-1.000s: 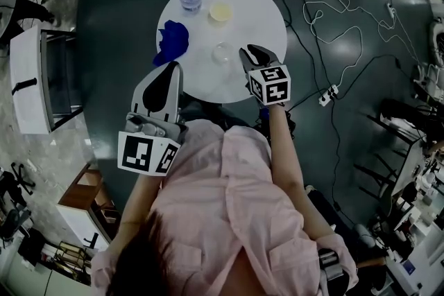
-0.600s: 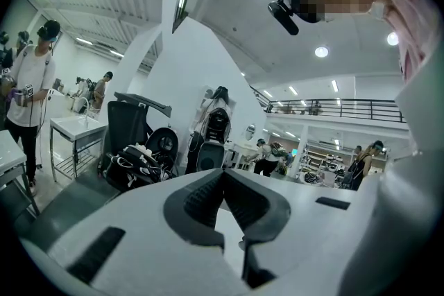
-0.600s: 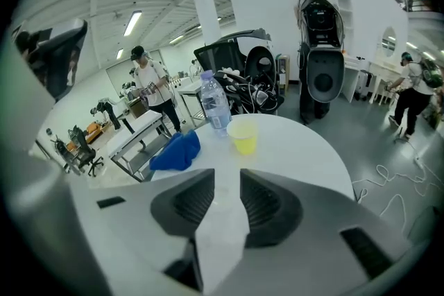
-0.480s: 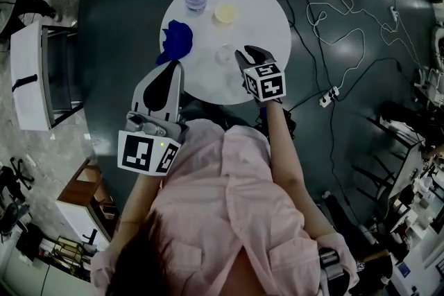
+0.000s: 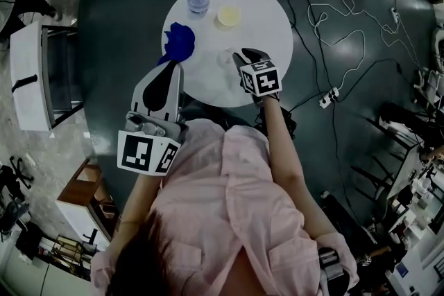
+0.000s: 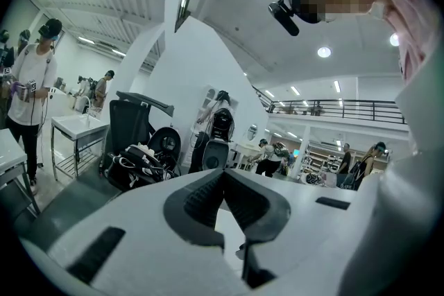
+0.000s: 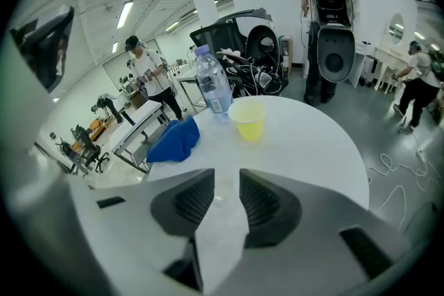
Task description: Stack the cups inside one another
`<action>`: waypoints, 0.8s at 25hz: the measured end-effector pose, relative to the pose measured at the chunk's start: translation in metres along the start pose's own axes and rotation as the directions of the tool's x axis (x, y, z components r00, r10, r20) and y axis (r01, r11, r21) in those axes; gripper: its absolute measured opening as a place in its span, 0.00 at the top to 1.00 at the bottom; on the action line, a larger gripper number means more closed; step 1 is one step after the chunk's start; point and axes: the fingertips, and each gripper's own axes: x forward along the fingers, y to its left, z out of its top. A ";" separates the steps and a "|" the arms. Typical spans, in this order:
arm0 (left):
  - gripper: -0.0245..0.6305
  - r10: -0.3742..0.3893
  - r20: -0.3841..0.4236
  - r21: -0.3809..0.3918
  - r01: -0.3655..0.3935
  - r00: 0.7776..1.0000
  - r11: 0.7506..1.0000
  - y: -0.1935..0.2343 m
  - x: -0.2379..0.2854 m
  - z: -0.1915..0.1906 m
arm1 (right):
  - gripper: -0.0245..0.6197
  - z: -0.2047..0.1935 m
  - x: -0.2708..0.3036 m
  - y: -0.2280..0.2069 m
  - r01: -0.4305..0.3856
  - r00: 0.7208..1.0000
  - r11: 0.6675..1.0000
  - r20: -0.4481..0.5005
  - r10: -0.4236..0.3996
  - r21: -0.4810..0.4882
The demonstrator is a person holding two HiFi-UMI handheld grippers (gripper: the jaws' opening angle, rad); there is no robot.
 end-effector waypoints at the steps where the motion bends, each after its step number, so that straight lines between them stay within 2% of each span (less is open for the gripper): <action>1: 0.94 -0.001 -0.001 -0.001 0.001 1.000 1.000 0.002 0.001 0.000 | 0.80 -0.001 0.003 0.000 -0.001 1.000 1.000 -0.012 0.001 0.002; 17: 0.94 0.008 -0.009 -0.015 -0.008 1.000 1.000 0.021 0.007 0.003 | 0.80 -0.017 0.029 -0.001 -0.005 0.991 0.997 -0.133 0.016 0.078; 20: 0.94 0.006 -0.009 -0.018 -0.007 1.000 1.000 0.021 0.007 0.003 | 0.84 -0.019 0.028 -0.006 0.020 0.990 0.995 -0.144 -0.006 0.096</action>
